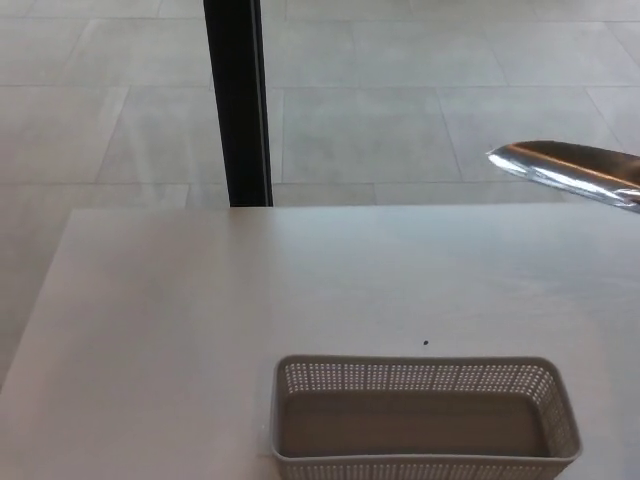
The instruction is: A garden tool is kept on the righthand side and a container is kept on the lefthand side on a desk infront of the robot. the robot uses its right hand to pick up the garden tool and makes a scooping motion inside the container
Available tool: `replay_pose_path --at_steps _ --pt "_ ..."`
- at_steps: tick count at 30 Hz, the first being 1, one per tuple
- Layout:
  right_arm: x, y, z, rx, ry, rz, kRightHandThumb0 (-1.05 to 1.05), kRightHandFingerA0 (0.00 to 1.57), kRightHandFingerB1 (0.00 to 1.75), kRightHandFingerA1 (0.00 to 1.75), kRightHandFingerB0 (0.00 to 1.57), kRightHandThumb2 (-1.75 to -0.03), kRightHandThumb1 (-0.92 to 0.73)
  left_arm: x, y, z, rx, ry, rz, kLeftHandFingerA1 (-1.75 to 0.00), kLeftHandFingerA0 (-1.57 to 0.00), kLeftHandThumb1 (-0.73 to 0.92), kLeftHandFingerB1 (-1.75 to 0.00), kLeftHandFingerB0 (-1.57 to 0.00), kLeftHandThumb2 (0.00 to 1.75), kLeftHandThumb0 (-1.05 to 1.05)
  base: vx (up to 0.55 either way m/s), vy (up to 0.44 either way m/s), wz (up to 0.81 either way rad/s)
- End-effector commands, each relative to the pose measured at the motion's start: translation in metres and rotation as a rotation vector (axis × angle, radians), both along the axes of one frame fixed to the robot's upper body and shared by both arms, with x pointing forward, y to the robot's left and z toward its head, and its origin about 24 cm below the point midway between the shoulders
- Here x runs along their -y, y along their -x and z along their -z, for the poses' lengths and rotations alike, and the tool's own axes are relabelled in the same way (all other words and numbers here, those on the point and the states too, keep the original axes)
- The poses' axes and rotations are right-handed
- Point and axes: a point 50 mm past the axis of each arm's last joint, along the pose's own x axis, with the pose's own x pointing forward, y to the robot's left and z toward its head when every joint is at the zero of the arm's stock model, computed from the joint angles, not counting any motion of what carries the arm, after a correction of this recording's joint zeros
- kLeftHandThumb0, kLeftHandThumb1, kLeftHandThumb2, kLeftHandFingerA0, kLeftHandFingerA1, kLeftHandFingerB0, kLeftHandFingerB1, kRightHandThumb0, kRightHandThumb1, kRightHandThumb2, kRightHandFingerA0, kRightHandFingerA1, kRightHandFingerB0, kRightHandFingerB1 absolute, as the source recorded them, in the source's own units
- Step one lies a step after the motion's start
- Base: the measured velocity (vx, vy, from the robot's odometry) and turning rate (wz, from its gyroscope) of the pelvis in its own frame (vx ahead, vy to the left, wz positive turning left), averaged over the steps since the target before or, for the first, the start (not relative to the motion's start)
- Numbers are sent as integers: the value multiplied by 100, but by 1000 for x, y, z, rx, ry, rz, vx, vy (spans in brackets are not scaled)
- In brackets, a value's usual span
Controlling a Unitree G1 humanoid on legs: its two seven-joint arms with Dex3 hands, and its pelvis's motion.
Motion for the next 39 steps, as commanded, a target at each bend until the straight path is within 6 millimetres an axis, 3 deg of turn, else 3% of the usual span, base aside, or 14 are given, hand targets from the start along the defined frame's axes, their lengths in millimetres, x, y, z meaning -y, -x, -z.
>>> replay_pose_path --at_steps 1,6,7,10,11,12,13,14,15,16,25,33,38,39 --pt "21 8 10 12 -47 93 -27 92 156 175 70 -89 -59 -4 3 -3 -12 -23 40 -109 -95 -32 -102 -94 118 -32 0 0 0" --pt "31 11 35 -213 -38 244 -32 94 136 175 77 -78 -57 -2 10 0 -26 -24 -4 -104 -106 -31 -101 -100 116 -26 0 0 0" --pt "32 12 38 -230 -64 249 -33 93 104 175 85 -72 -56 -2 10 0 -23 -23 -9 -104 -108 -32 -100 -102 117 -22 0 0 0" --pt "32 12 48 -281 -68 262 -34 92 130 174 74 -74 -61 -2 7 -1 -23 -24 2 -107 -97 -33 -102 -96 117 -19 0 0 0" --pt "28 13 56 -310 -58 245 -38 121 102 132 85 -100 -51 -2 7 -1 -27 -26 8 -106 -97 -31 -102 -93 121 -22 0 0 0" --pt "27 13 56 -313 -57 243 -38 121 102 132 85 -100 -51 -2 7 -1 -26 -26 9 -106 -97 -31 -102 -93 121 -22 0 0 0" --pt "23 10 65 -408 -81 255 -34 90 127 167 73 -67 -77 -2 6 0 -39 -34 -1 -105 -98 -29 -100 -92 120 -22 0 0 0" --pt "21 10 68 -409 -58 246 -35 118 105 133 81 -94 -50 -1 6 0 -30 -29 3 -105 -97 -29 -100 -91 120 -25 0 0 0" --pt "18 9 71 -445 -62 243 -31 88 118 165 75 -64 -66 -1 6 0 -12 -17 -24 -107 -105 -32 -102 -95 122 -13 0 0 0" --pt "15 7 73 -485 -92 254 -33 89 98 160 80 -59 -65 -1 6 0 -16 -18 -13 -105 -103 -32 -101 -93 122 -18 0 0 0" --pt "11 -1 95 -728 -118 348 -36 90 67 132 77 -63 -75 0 8 1 2 -7 -21 -107 -98 -34 -103 -92 122 -19 0 0 0" --pt "5 -7 101 -776 -208 315 -35 84 52 142 51 -63 -71 -1 2 -1 9 -10 -9 -109 -97 -35 -102 -92 126 -21 0 0 0" --pt "-1 -7 100 -828 -295 209 -49 74 48 99 48 -60 -70 0 2 0 6 -14 0 -109 -99 -35 -102 -94 122 -31 0 0 0" --pt "-8 -4 100 -897 -306 181 -69 21 41 59 11 -89 -57 0 2 0 5 -6 -11 -110 -93 -32 -102 -92 123 -22 0 0 0"
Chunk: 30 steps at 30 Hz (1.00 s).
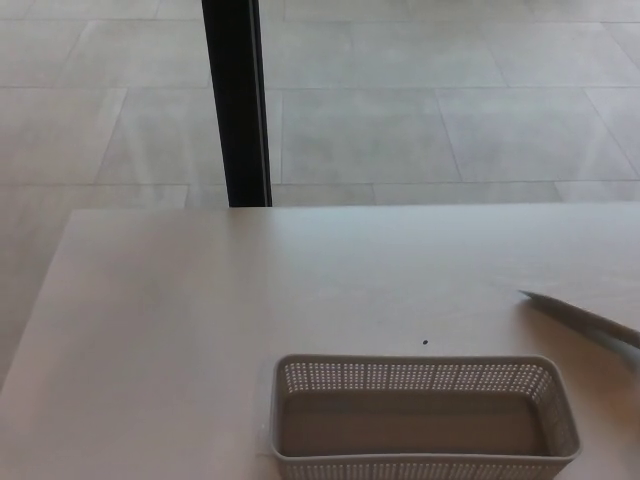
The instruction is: A garden tool is kept on the righthand side and a container is kept on the lefthand side on a desk infront of the robot. the robot uses its right hand to pick up the garden tool and makes a scooping motion inside the container
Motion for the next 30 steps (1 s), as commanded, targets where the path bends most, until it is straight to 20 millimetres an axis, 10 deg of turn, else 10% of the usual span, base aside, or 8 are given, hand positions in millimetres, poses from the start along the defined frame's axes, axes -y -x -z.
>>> replay_pose_path --at_steps 1,9,10,19,20,21,22,30 --pt "-6 4 0 -133 -180 -17 -71 7 40 54 4 -89 -51 -2 2 -1 2 -3 -5 -111 -90 -32 -102 -90 121 -24 0 0 0" --pt "-14 10 -5 -222 -241 -84 -105 0 0 27 0 -106 -69 -3 0 -2 7 -7 2 -112 -94 -35 -104 -89 128 -24 0 0 0" --pt "-15 10 -7 -225 -243 -91 -98 0 0 0 0 -64 -82 -3 -2 -3 9 -6 11 -116 -91 -37 -106 -92 130 -27 0 0 0" --pt "-9 18 -30 -198 -288 -123 -105 0 0 34 0 -110 -68 -3 -1 -3 9 -14 26 -111 -94 -35 -101 -97 119 -28 0 0 0" --pt "-4 21 -39 -185 -294 -121 -105 0 0 0 0 -68 -85 -3 -1 -3 4 -15 15 -108 -96 -35 -100 -96 117 -26 0 0 0" --pt "-1 24 -45 -167 -305 -118 -104 0 0 30 0 -109 -67 -3 -2 -3 4 -14 17 -108 -95 -34 -101 -93 120 -28 0 0 0" --pt "5 28 -50 -149 -323 -118 -105 0 0 0 0 -68 -84 -3 -1 -3 4 -14 13 -106 -99 -32 -100 -94 118 -27 0 0 0" --pt "60 72 -97 77 -357 29 -105 0 2 0 0 -72 -81 -5 0 -5 18 -11 16 -110 -96 -36 -103 -96 123 -28 0 0 0"
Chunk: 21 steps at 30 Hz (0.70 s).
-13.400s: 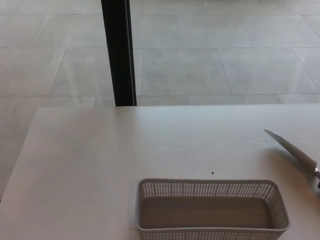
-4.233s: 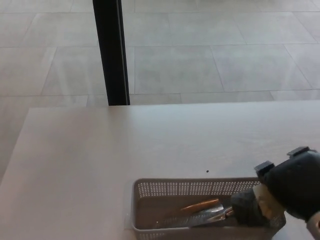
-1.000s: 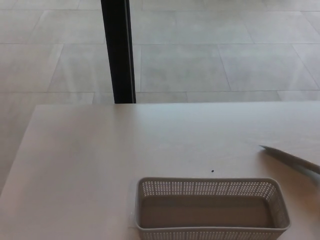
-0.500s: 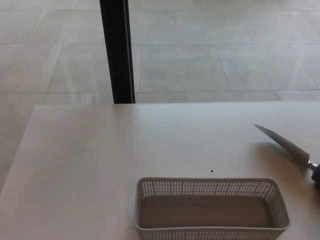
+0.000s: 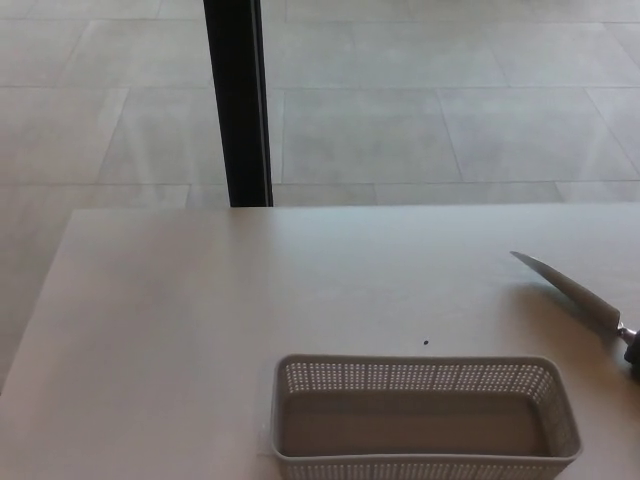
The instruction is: A garden tool is kept on the righthand side and a container is kept on the lefthand side on a desk infront of the robot. the robot uses its right hand to pick up the garden tool and makes a scooping motion inside the container
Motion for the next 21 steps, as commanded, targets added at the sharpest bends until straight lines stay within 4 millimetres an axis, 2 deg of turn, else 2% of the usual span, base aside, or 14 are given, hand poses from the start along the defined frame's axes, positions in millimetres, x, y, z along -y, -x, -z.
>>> replay_pose_path --at_steps 1,3,5,7,10,11,12,13,14,17,18,19,20,21 --pt "53 48 -47 141 -152 171 -105 0 8 0 0 -62 -91 -7 1 -6 1 -16 13 -109 -91 -32 -102 -90 121 -28 0 0 0" --pt "74 69 -58 191 -153 277 -105 0 27 10 0 -61 -92 -7 0 -5 2 -17 -7 -108 -94 -33 -102 -92 122 -22 0 0 0" --pt "87 84 -61 213 -155 344 -105 0 30 7 0 -63 -92 -8 -2 -6 -4 -21 8 -107 -93 -31 -101 -91 120 -24 0 0 0" --pt "117 125 -60 318 -180 517 -105 0 36 0 0 -75 -89 -7 -3 -7 14 -16 29 -106 -103 -35 -101 -100 116 -33 0 0 0" --pt "132 152 -53 373 -228 649 -105 0 37 0 0 -67 -92 -7 -3 -6 19 -9 23 -106 -103 -35 -101 -99 116 -24 0 0 0" --pt "142 178 -34 479 -302 792 -105 0 46 1 0 -66 -92 -7 -3 -6 19 -8 17 -105 -100 -33 -100 -98 115 -25 0 0 0" --pt "147 190 -18 534 -356 857 -105 0 50 17 0 -66 -92 -7 -4 -6 2 -24 39 -106 -99 -32 -101 -97 117 -33 0 0 0" --pt "148 199 -5 528 -364 907 -105 0 49 0 0 -74 -89 -6 -4 -6 7 -15 29 -106 -97 -32 -100 -96 116 -29 0 0 0" --pt "149 207 14 528 -400 944 -105 0 34 31 0 -68 -92 -6 -4 -6 12 -10 26 -107 -96 -34 -102 -94 116 -31 0 0 0" --pt "134 225 65 587 -568 1068 -105 0 43 45 0 -67 -92 -5 -7 -5 9 -10 26 -108 -93 -31 -103 -91 120 -33 0 0 0" --pt "135 225 64 591 -568 1068 -105 0 43 45 0 -67 -92 -5 -8 -5 9 -9 26 -108 -93 -31 -103 -91 120 -33 0 0 0" --pt "129 229 81 662 -664 1100 -105 0 57 64 0 -114 -62 -5 -8 -5 20 -5 26 -109 -95 -33 -103 -93 118 -33 0 0 0" --pt "115 235 110 693 -742 1131 -105 0 57 61 0 -112 -64 -5 -8 -5 17 -7 36 -110 -92 -32 -102 -91 116 -32 0 0 0" --pt "109 236 124 659 -754 1196 -104 0 36 34 0 -62 -89 -5 -8 -6 18 -7 35 -110 -90 -32 -102 -90 119 -31 0 0 0"
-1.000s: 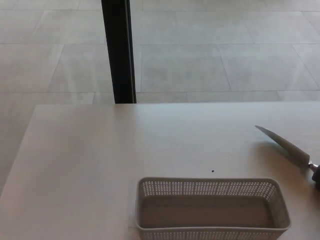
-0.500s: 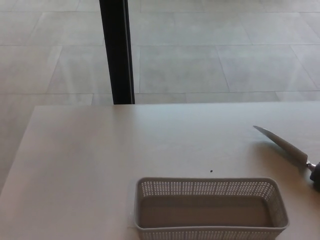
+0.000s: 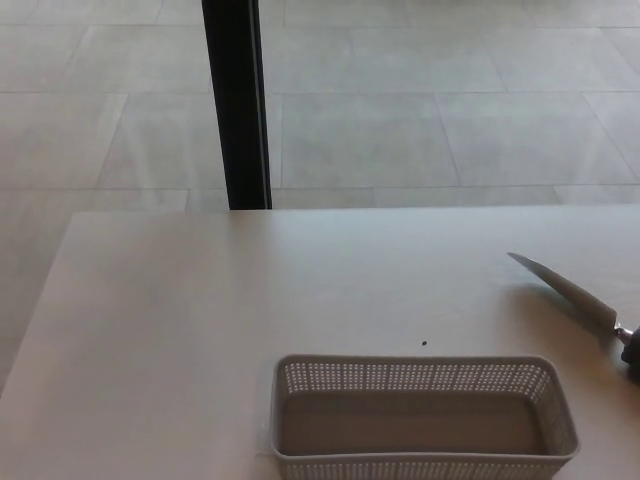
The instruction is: A garden tool is kept on the righthand side and a container is kept on the lefthand side on a desk infront of the robot. the robot uses its right hand to pick up the garden tool and makes a scooping motion inside the container
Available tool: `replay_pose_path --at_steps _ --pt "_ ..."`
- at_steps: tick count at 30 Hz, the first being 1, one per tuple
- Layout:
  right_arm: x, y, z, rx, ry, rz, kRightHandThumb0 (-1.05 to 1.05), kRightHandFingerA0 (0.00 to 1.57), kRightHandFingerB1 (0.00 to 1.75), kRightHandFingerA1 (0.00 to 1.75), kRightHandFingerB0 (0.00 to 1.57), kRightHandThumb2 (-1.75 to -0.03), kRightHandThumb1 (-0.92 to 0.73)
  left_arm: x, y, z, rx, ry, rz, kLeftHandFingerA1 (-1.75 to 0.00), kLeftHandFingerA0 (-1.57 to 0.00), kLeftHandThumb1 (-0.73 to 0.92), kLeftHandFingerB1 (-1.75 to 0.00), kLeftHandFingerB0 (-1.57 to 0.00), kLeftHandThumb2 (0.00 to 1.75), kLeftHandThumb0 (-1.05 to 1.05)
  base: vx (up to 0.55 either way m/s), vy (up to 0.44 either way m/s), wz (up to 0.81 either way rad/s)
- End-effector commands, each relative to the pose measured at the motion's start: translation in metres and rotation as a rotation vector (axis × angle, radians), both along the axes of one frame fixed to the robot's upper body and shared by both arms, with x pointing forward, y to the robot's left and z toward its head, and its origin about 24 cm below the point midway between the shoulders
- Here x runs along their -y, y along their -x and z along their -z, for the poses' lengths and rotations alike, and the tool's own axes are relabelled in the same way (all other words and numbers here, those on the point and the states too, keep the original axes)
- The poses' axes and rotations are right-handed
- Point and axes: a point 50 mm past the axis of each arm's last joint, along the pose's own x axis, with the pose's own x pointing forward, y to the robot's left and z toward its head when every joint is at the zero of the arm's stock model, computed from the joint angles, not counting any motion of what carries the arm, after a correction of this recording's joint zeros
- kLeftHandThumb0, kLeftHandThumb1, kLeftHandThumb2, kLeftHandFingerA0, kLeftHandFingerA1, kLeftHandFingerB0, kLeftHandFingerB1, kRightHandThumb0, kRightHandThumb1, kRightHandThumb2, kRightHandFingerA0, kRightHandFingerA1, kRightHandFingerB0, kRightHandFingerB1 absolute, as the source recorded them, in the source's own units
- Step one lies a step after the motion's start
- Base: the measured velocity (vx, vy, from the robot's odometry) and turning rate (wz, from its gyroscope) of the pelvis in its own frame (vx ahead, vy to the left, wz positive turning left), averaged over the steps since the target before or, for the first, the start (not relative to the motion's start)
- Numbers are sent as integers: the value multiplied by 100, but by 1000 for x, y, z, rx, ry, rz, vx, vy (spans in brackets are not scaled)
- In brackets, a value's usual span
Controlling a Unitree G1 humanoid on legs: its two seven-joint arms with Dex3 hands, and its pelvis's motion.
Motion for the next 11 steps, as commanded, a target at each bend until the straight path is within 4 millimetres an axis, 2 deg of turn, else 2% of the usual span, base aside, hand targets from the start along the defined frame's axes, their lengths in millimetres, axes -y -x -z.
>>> replay_pose_path --at_steps 1,2,3,4,5,6,7,8,9,10,11 --pt "-11 98 120 505 -387 599 -104 0 36 34 0 -62 -89 -3 -1 -3 2 -2 29 -110 -90 -32 -102 -90 119 -31 0 0 0" --pt "-11 98 120 506 -386 600 -104 0 36 34 0 -62 -89 -3 -1 -3 2 -2 29 -110 -90 -32 -102 -90 119 -31 0 0 0" --pt "-28 102 147 490 -449 707 -73 0 73 69 6 -117 -52 -3 1 -3 11 7 13 -109 -93 -35 -102 -91 117 -26 0 0 0" --pt "-35 104 157 451 -481 732 -73 0 73 69 6 -117 -52 -3 2 -3 12 8 13 -109 -93 -35 -102 -91 117 -26 0 0 0" --pt "-37 104 160 476 -507 732 -69 0 68 68 0 -118 -57 -3 2 -2 12 7 10 -111 -96 -37 -104 -101 121 -22 0 0 0" --pt "-46 105 170 518 -558 723 -65 15 67 73 1 -118 -59 -3 3 -2 9 1 6 -110 -100 -40 -103 -108 120 -16 0 0 0" --pt "-48 105 172 523 -562 722 -65 15 67 73 1 -118 -59 -3 3 -2 6 -1 7 -110 -100 -40 -103 -108 120 -16 0 0 0" --pt "-59 107 184 540 -679 720 -90 0 65 71 0 -62 -78 -3 3 -2 -2 -10 11 -108 -105 -37 -102 -105 119 -17 0 0 0" --pt "-63 107 186 511 -680 693 -93 0 76 89 0 -63 -79 -3 3 -2 -12 -17 19 -106 -106 -35 -102 -103 118 -20 0 0 0" --pt "-65 107 188 520 -696 675 -95 0 68 75 5 -99 -52 -3 4 -2 -34 -25 44 -106 -101 -32 -101 -96 119 -27 0 0 0" --pt "-65 107 188 520 -696 675 -95 0 68 75 5 -99 -52 -3 4 -2 -34 -25 44 -106 -101 -32 -101 -96 119 -27 0 0 0"
